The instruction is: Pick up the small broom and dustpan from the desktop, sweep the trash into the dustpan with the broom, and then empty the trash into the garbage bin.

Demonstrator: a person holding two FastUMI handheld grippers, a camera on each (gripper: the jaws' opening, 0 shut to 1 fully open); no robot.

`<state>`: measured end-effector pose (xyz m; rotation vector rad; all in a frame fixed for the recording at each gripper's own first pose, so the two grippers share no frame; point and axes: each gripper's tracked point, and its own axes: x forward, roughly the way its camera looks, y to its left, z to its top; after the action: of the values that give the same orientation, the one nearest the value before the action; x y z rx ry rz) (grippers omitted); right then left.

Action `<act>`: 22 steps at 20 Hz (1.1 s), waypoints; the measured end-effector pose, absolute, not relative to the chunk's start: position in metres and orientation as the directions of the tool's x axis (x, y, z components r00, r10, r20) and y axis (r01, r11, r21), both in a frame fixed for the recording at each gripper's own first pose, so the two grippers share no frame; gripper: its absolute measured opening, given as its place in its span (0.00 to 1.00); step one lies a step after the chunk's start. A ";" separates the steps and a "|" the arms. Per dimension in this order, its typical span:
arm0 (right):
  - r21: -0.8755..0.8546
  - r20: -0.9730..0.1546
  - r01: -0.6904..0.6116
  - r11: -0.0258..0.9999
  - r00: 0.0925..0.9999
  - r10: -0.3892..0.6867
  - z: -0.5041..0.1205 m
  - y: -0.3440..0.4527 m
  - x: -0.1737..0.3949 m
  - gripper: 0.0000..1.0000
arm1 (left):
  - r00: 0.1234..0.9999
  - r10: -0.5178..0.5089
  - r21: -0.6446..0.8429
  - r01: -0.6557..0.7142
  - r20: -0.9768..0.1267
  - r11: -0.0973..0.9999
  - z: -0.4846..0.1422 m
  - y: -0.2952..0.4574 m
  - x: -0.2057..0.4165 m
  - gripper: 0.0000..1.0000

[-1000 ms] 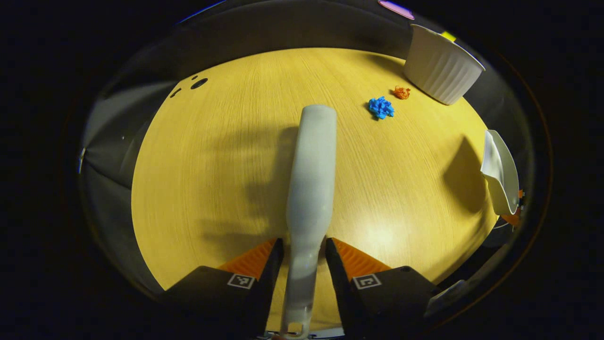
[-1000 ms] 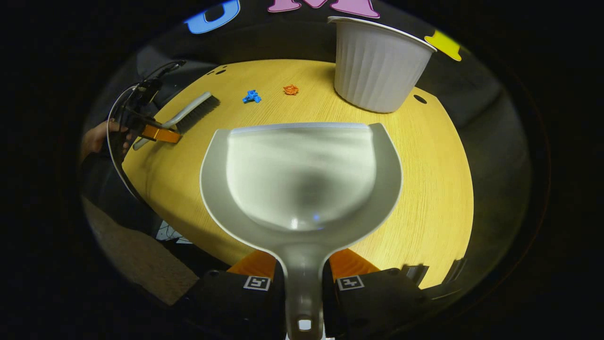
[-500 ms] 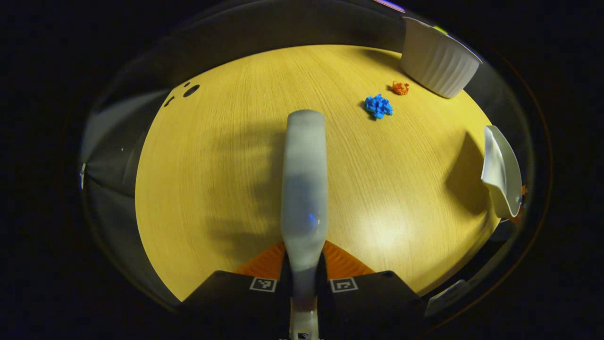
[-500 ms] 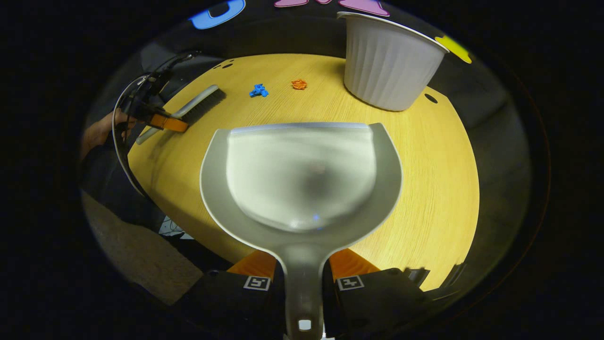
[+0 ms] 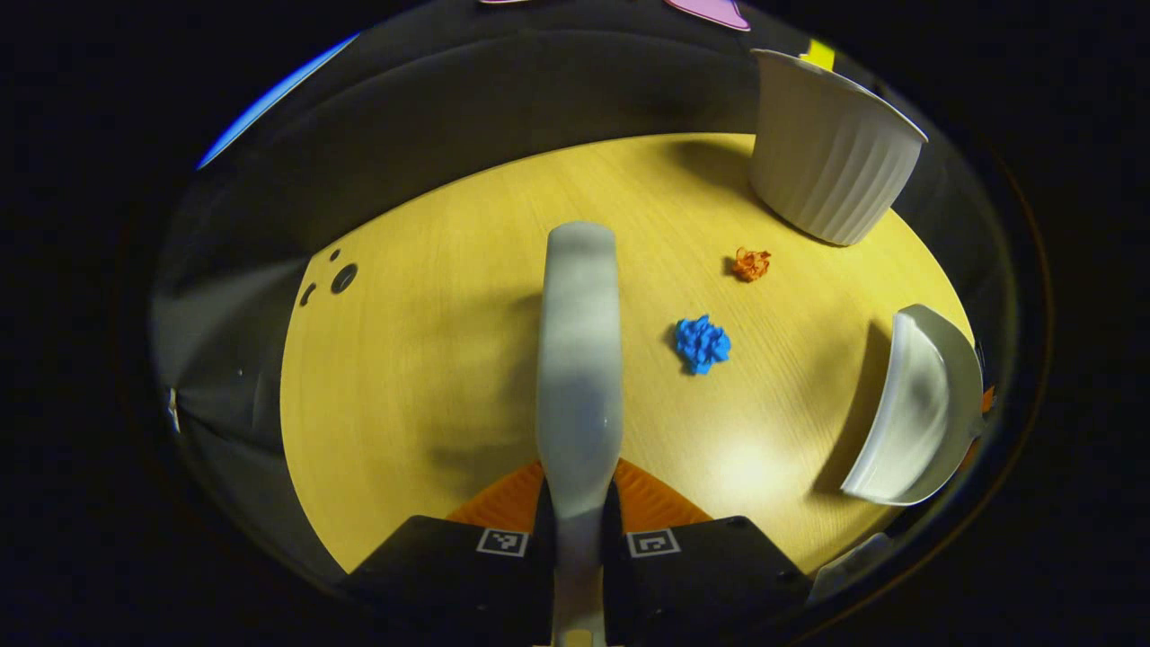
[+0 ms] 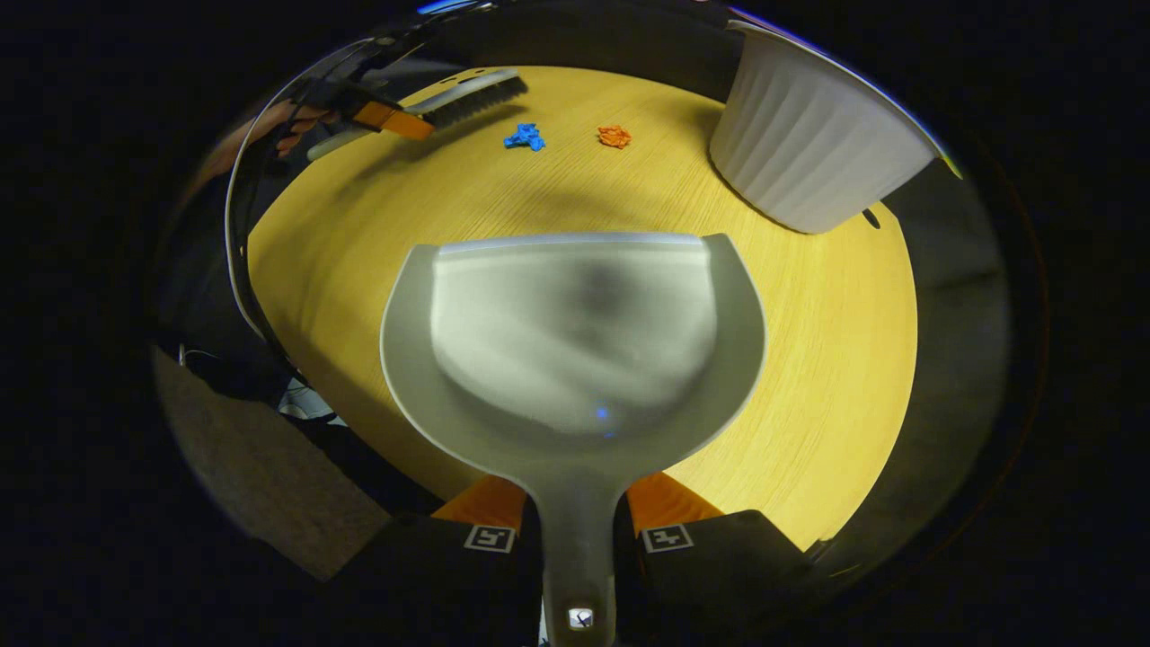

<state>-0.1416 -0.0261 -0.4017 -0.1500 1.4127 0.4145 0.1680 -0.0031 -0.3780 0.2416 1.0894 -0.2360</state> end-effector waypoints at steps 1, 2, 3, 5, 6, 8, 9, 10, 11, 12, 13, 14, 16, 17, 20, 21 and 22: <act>0.146 -0.977 -0.372 0.917 0.091 0.192 -0.403 -0.027 -0.139 0.36 | 0.440 -0.072 0.085 0.326 -0.895 0.942 -0.380 -0.010 0.177 0.26; 0.148 -0.978 -0.378 0.914 0.081 0.192 -0.404 -0.027 -0.136 0.36 | 0.433 -0.073 0.092 0.349 -0.899 0.933 -0.382 -0.018 0.183 0.24; 0.147 -0.980 -0.382 0.912 0.069 0.187 -0.408 -0.028 -0.133 0.36 | 0.425 -0.072 0.101 0.370 -0.902 0.924 -0.385 -0.024 0.189 0.25; 0.138 -0.984 -0.394 0.909 0.047 0.170 -0.414 -0.032 -0.128 0.36 | 0.410 -0.065 0.118 0.404 -0.910 0.907 -0.392 -0.031 0.199 0.26; 0.132 -0.986 -0.401 0.906 0.043 0.163 -0.417 -0.033 -0.125 0.36 | 0.408 -0.059 0.127 0.414 -0.911 0.901 -0.395 -0.034 0.203 0.26; 0.141 -0.985 -0.401 0.905 0.038 0.170 -0.418 -0.035 -0.124 0.36 | 0.397 -0.065 0.125 0.434 -0.915 0.892 -0.397 -0.042 0.207 0.25; 0.142 -0.984 -0.398 0.906 0.040 0.172 -0.419 -0.036 -0.121 0.36 | 0.391 -0.075 0.117 0.445 -0.917 0.888 -0.399 -0.046 0.207 0.25; 0.141 -0.984 -0.398 0.906 0.043 0.172 -0.420 -0.037 -0.118 0.34 | 0.383 -0.089 0.103 0.454 -0.919 0.885 -0.401 -0.053 0.205 0.25; 0.144 -0.984 -0.395 0.907 0.043 0.175 -0.421 -0.037 -0.117 0.34 | 0.371 -0.108 0.083 0.462 -0.922 0.883 -0.403 -0.059 0.202 0.24; 0.146 -0.983 -0.394 0.907 0.046 0.178 -0.423 -0.038 -0.115 0.33 | 0.359 -0.130 0.058 0.469 -0.924 0.881 -0.404 -0.068 0.198 0.25; 0.147 -0.983 -0.398 0.906 0.047 0.180 -0.425 -0.039 -0.113 0.36 | 0.347 -0.156 0.033 0.480 -0.925 0.876 -0.405 -0.078 0.193 0.26; 0.147 -0.982 -0.403 0.903 0.047 0.181 -0.426 -0.039 -0.112 0.36 | 0.333 -0.184 0.007 0.496 -0.925 0.868 -0.404 -0.086 0.189 0.25; 0.147 -0.981 -0.416 0.897 0.053 0.186 -0.425 -0.040 -0.110 0.36 | 0.292 -0.246 -0.049 0.548 -0.924 0.835 -0.400 -0.105 0.176 0.26; 0.147 -0.981 -0.423 0.894 0.057 0.188 -0.426 -0.041 -0.111 0.34 | 0.267 -0.275 -0.076 0.576 -0.924 0.814 -0.399 -0.115 0.170 0.26; 0.149 -0.979 -0.426 0.892 0.065 0.194 -0.429 -0.043 -0.114 0.36 | 0.219 -0.339 -0.119 0.656 -0.915 0.745 -0.395 -0.143 0.157 0.25; 0.148 -0.979 -0.427 0.892 0.067 0.194 -0.430 -0.043 -0.115 0.36 | 0.197 -0.358 -0.137 0.679 -0.913 0.722 -0.393 -0.152 0.151 0.25; 0.145 -0.979 -0.427 0.892 0.070 0.193 -0.430 -0.044 -0.114 0.36 | 0.177 -0.375 -0.153 0.698 -0.910 0.699 -0.391 -0.156 0.147 0.24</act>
<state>-0.1140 -0.0439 -0.4301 -0.1996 1.4278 0.4713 0.1467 -0.1560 -0.3915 0.3311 1.1647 -0.7791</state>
